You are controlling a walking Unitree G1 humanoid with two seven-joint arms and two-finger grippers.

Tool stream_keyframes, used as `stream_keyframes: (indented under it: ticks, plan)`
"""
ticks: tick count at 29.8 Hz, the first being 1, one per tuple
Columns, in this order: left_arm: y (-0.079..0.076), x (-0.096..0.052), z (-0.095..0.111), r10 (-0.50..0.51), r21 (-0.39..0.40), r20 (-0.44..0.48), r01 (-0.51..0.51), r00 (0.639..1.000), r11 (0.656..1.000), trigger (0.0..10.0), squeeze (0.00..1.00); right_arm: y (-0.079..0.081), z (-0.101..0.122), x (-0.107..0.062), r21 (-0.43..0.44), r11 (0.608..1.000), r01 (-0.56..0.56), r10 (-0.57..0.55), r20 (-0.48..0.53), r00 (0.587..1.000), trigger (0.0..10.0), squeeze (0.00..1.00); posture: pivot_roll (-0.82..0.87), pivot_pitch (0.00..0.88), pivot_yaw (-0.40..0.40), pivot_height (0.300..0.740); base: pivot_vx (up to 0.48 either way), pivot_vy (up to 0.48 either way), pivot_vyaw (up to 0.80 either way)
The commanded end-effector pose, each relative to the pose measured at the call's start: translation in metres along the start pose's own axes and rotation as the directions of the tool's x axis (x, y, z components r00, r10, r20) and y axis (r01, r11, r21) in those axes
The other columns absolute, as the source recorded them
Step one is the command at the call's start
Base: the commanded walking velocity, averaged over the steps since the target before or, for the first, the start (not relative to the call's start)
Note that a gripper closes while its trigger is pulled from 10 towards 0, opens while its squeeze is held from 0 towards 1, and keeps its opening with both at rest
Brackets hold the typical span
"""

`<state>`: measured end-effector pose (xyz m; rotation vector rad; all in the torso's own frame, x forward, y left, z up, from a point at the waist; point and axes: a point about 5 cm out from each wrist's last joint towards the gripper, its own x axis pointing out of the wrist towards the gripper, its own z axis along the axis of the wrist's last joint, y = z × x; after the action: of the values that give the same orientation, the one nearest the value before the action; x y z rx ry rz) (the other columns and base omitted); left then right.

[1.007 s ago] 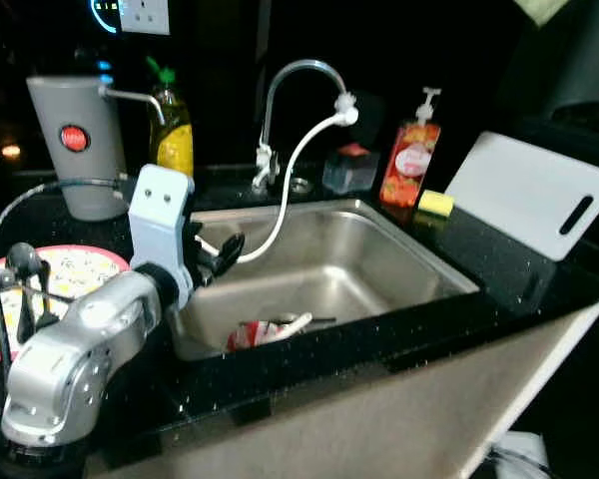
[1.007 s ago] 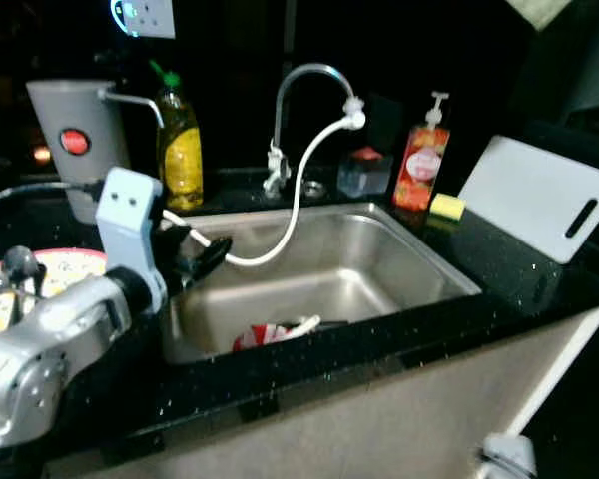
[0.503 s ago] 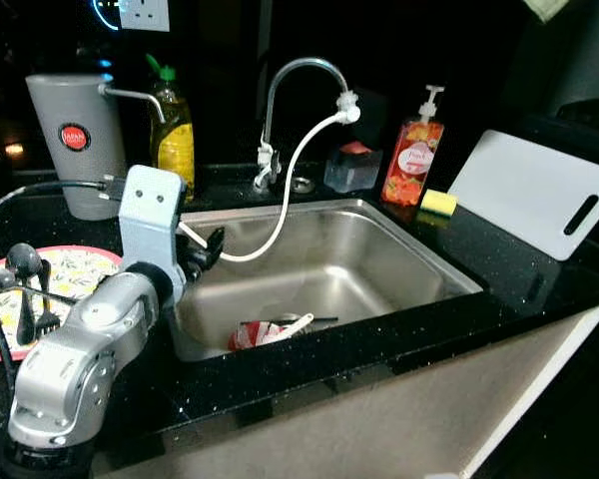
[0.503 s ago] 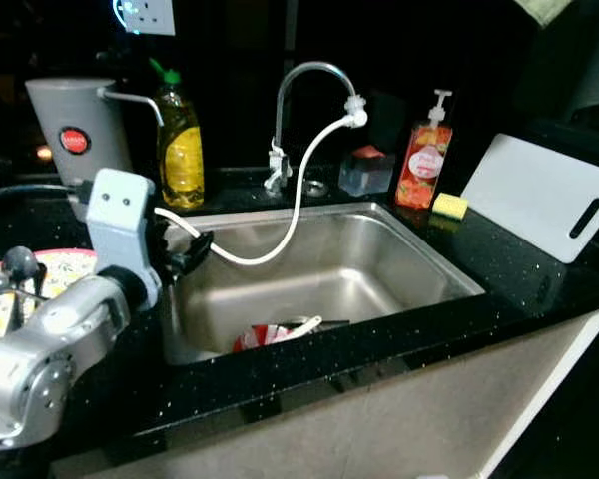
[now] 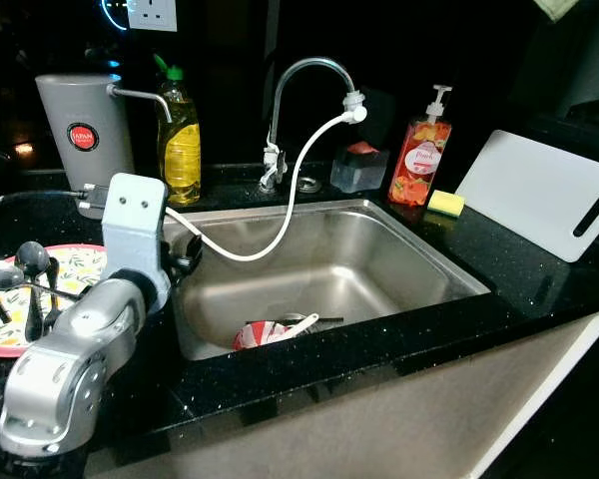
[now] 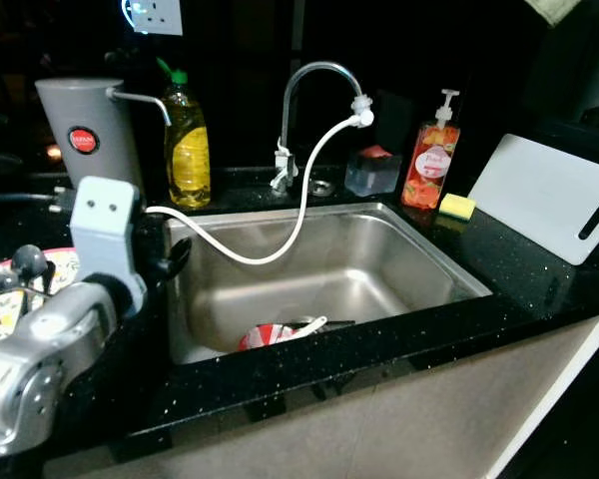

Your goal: Kitchen organization

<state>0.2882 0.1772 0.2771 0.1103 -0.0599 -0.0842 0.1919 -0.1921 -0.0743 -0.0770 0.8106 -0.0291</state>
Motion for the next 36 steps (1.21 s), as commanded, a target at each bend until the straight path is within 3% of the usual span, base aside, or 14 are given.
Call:
stream_keyframes:
  ticks: [1,4,10,17,22,26,29,36]
  plan:
    - [0.004,-0.005,-0.009,0.051,0.002,-0.043,-0.051,0.998,0.999,10.0,0.00,-0.001,-0.003,-0.001,0.022,1.000,0.007,-0.007,-0.003,1.000,10.0,0.00,0.08,0.112,-0.033,0.740,0.000,0.000,0.00]
    - [0.006,-0.010,-0.016,0.086,0.033,-0.069,-0.083,0.994,0.996,10.0,0.00,-0.003,-0.002,-0.001,0.041,0.999,0.019,-0.019,0.009,1.000,10.0,0.00,0.07,0.116,-0.011,0.740,0.000,0.000,0.00]
    - [-0.003,-0.021,-0.012,0.007,0.140,-0.001,-0.007,1.000,0.990,10.0,0.00,-0.009,-0.004,-0.003,0.054,0.998,0.041,-0.042,0.019,0.999,10.0,0.00,0.05,0.139,0.004,0.740,0.000,0.000,0.00]
    - [-0.017,-0.033,-0.011,-0.030,0.079,0.068,0.025,0.997,0.997,10.0,0.00,-0.009,-0.003,-0.003,0.019,0.999,0.032,-0.033,0.035,0.999,10.0,0.00,0.00,0.140,0.004,0.740,0.000,0.000,0.00]
    - [-0.023,-0.036,-0.016,-0.049,0.065,0.043,0.046,0.998,0.997,10.0,0.00,-0.009,-0.002,-0.003,0.000,1.000,0.027,-0.026,0.038,0.999,10.0,0.00,-0.01,0.136,-0.002,0.740,0.000,0.000,0.00]
    - [-0.026,-0.039,-0.021,-0.061,0.098,0.020,0.059,0.998,0.993,10.0,0.00,-0.011,-0.002,-0.003,-0.031,0.999,0.018,-0.017,0.039,0.999,10.0,0.00,-0.01,0.119,-0.005,0.740,0.000,0.000,0.00]
    - [-0.023,-0.038,-0.030,-0.118,0.150,-0.045,0.124,0.992,0.981,10.0,0.00,-0.016,0.000,-0.003,-0.035,0.999,0.029,-0.028,0.041,0.999,10.0,0.00,-0.01,0.108,-0.004,0.740,0.000,0.000,0.00]
    - [-0.022,-0.032,-0.031,-0.110,0.117,-0.056,0.116,0.992,0.986,10.0,0.00,-0.016,0.003,-0.002,-0.053,0.998,0.025,-0.023,0.044,0.999,10.0,0.00,-0.01,0.102,-0.014,0.740,0.000,0.000,0.00]
